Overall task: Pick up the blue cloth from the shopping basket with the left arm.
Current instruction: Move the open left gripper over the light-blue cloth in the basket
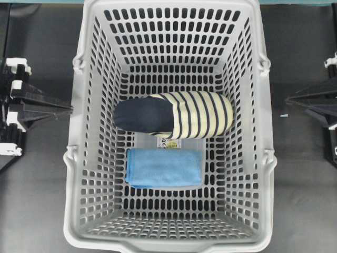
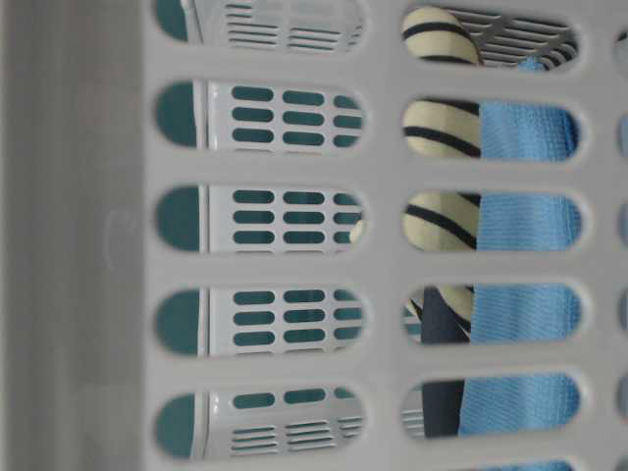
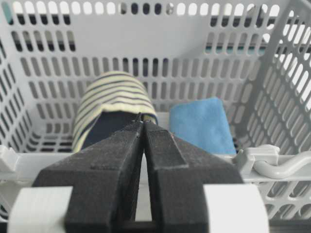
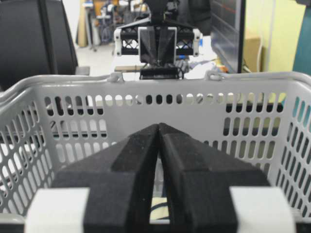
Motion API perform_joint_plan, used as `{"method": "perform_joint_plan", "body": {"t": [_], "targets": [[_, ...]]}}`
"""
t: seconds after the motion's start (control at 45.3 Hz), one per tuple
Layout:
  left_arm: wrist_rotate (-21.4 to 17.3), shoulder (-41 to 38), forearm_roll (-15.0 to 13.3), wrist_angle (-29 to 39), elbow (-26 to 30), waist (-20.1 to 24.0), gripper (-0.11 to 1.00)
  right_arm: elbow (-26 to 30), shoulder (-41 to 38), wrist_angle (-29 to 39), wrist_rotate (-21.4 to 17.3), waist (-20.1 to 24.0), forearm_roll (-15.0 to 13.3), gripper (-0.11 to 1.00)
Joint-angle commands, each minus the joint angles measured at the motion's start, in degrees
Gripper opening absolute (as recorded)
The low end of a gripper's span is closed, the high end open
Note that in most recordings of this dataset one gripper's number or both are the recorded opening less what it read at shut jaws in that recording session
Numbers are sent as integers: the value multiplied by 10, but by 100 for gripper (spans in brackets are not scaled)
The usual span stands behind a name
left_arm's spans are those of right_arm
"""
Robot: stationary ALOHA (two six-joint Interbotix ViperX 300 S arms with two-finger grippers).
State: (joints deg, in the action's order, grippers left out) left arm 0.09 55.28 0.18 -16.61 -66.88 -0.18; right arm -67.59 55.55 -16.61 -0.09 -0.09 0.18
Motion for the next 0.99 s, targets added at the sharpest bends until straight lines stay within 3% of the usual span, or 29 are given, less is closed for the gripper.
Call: {"method": "perform_joint_plan", "body": {"t": [0.0, 0.088, 0.265, 0.441, 0.684, 0.883, 0.971], "targets": [[19, -4, 25, 26, 25, -4, 6, 11, -7, -2, -4, -2, 3, 1], [39, -8, 25, 70, 59, -8, 0, 14, -7, 22, -4, -1, 4, 1], [57, -33, 25, 226, 163, -20, 0, 31, -7, 101, -18, -1, 5, 1], [52, -105, 25, 372, 275, -42, 0, 38, -4, 104, -23, -1, 4, 1], [51, -221, 25, 468, 398, -54, 0, 38, -4, 104, -23, -1, 4, 4], [52, -309, 25, 548, 473, -57, 0, 39, -4, 105, -23, -3, 4, 23], [52, -339, 25, 566, 501, -58, 0, 38, -4, 105, -23, -3, 4, 44]]}}
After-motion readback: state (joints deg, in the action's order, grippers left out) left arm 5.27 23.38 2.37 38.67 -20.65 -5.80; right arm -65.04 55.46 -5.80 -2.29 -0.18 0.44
